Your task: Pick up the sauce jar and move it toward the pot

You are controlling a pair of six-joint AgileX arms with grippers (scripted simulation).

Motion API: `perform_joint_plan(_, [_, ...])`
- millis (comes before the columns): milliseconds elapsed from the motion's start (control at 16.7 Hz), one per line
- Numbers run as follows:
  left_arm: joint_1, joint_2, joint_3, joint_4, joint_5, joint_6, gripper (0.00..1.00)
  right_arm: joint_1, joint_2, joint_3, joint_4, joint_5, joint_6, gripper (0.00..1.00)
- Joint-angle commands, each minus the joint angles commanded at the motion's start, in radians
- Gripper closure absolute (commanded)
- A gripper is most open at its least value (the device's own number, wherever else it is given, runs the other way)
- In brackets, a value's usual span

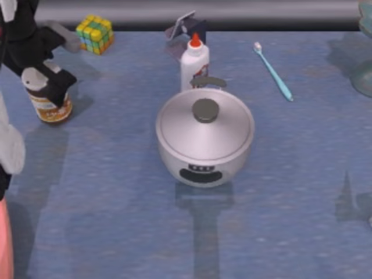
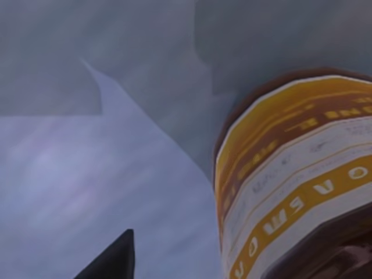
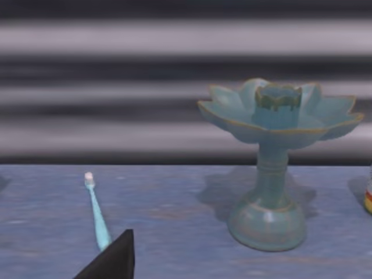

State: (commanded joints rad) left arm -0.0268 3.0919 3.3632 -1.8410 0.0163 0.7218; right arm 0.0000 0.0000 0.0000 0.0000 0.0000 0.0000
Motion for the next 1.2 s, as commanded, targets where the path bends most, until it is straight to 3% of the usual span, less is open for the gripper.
perform_joint_plan(240, [0.000, 0.000, 0.000, 0.000, 0.000, 0.000, 0.00, 0.000, 0.000, 0.000, 0.000, 0.000, 0.000, 0.00])
perform_joint_plan(1020, [0.000, 0.000, 0.000, 0.000, 0.000, 0.000, 0.98, 0.000, 0.000, 0.000, 0.000, 0.000, 0.000, 0.00])
perform_joint_plan(1200, [0.000, 0.000, 0.000, 0.000, 0.000, 0.000, 1.00, 0.000, 0.000, 0.000, 0.000, 0.000, 0.000, 0.00])
